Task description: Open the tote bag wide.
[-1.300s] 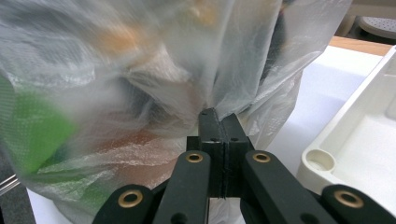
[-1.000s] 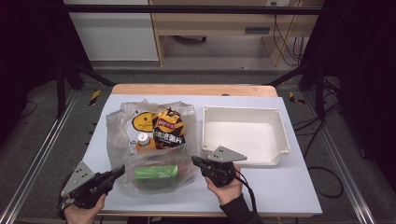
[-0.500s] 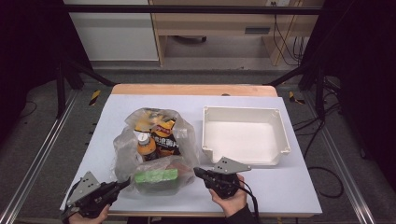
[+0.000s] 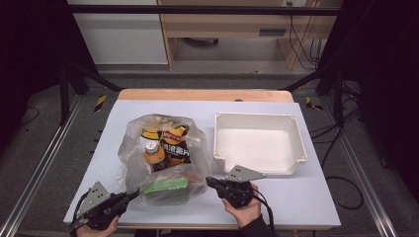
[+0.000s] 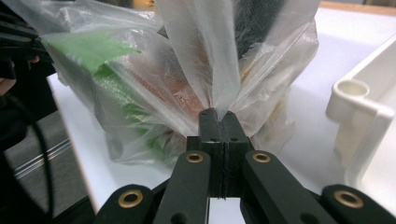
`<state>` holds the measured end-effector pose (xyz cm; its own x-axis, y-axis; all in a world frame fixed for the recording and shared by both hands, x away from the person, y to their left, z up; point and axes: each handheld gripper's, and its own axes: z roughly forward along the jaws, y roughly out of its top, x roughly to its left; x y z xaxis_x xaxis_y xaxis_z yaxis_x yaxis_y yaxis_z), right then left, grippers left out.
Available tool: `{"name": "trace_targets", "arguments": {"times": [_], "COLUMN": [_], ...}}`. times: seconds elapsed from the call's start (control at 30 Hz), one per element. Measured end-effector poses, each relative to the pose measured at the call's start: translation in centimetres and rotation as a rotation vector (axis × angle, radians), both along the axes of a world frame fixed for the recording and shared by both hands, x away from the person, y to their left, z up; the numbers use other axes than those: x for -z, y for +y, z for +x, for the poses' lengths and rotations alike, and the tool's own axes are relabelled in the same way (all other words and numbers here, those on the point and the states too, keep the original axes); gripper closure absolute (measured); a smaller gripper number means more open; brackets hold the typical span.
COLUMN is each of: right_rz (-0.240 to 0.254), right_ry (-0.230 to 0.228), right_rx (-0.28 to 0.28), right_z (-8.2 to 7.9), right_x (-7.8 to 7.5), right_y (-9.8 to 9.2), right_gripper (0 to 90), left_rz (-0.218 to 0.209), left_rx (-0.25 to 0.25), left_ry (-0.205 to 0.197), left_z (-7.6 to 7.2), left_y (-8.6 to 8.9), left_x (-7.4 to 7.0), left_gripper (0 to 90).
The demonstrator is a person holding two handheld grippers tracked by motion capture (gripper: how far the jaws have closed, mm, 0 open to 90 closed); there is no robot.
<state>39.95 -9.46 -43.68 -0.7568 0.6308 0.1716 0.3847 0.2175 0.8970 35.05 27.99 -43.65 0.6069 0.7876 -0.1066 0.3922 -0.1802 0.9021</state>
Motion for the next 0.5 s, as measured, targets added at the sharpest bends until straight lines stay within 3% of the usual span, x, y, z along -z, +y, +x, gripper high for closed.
{"name": "trace_targets", "arguments": {"times": [0.07, 0.17, 0.23, 0.27, 0.33, 0.4, 0.43, 0.5], "right_rz": [-0.006, -0.010, -0.012, -0.007, 0.031, 0.031, 0.047, 0.057], "right_ry": [-0.013, 0.004, 0.002, -0.012, -0.022, -0.038, -0.069, -0.089], "right_rx": [0.013, 0.024, 0.033, 0.043, 0.008, 0.004, -0.010, -0.021], "right_z": [0.4, 1.1, 1.0, 0.8, 0.1, -0.2, -1.1, -1.8], "right_x": [0.0, 0.1, -0.1, -0.4, -1.3, -1.7, -2.6, -3.2], "right_y": [0.4, 1.2, 1.3, 1.2, 0.8, 0.7, 0.6, 0.5], "right_gripper": [90.0, 89.7, 73.2, 73.2, 74.7, 74.4, 72.9, 73.1], "left_rz": [-0.001, -0.018, -0.014, -0.014, -0.022, -0.025, -0.022, -0.027], "left_rx": [-0.013, -0.025, -0.028, -0.028, -0.028, -0.028, -0.025, -0.025], "left_ry": [-0.002, -0.002, -0.007, -0.007, -0.012, -0.014, -0.017, -0.025], "left_z": [0.4, 0.9, 0.8, 0.8, 0.9, 0.9, 0.9, 0.8], "left_y": [0.0, 0.2, 0.2, 0.2, 0.3, 0.2, 0.2, 0.1], "left_x": [0.1, 0.2, 0.2, 0.2, 0.1, 0.1, 0.0, -0.1], "left_gripper": [88.6, 88.6, 88.8, 88.8, 88.9, 89.0, 89.0, 89.0]}}
